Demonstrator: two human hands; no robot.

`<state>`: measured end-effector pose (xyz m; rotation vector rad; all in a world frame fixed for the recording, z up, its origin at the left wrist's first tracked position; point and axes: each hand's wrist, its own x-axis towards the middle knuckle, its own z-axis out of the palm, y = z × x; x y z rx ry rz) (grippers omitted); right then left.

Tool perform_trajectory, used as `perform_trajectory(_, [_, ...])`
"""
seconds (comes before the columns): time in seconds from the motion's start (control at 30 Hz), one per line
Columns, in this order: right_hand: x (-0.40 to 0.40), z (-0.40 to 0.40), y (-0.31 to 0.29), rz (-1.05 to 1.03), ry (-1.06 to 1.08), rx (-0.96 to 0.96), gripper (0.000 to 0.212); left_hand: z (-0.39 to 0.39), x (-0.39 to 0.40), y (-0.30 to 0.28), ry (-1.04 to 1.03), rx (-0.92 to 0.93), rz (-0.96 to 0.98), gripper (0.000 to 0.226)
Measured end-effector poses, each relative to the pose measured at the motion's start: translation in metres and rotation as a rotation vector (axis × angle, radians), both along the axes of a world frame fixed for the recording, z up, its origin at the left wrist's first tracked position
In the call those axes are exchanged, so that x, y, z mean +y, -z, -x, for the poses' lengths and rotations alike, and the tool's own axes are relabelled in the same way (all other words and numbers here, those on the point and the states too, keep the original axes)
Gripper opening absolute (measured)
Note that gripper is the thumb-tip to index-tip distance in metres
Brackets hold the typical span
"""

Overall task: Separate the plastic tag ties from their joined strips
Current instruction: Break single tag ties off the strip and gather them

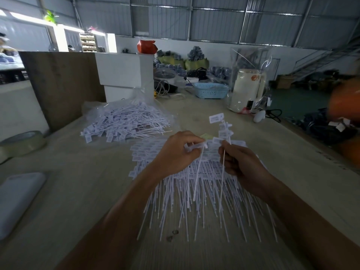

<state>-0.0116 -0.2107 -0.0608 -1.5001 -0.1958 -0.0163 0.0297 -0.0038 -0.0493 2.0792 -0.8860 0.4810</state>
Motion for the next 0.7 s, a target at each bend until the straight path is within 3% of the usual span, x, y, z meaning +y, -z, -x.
perform_trajectory(0.2, [0.0010,0.0017,0.0015,0.021,-0.004,0.025,0.039,0.0017,-0.0011,0.0054,0.019,0.006,-0.025,0.030])
perform_trajectory(0.4, [0.0010,-0.0018,0.0010,-0.194,-0.022,0.193,0.026,0.0028,-0.0013,0.0057,-0.070,-0.050,-0.121,0.039])
perform_trajectory(0.7, [-0.0003,-0.0059,0.0080,-0.120,-0.090,0.173,0.023,-0.0022,-0.0036,0.0063,-0.060,0.057,-0.204,0.049])
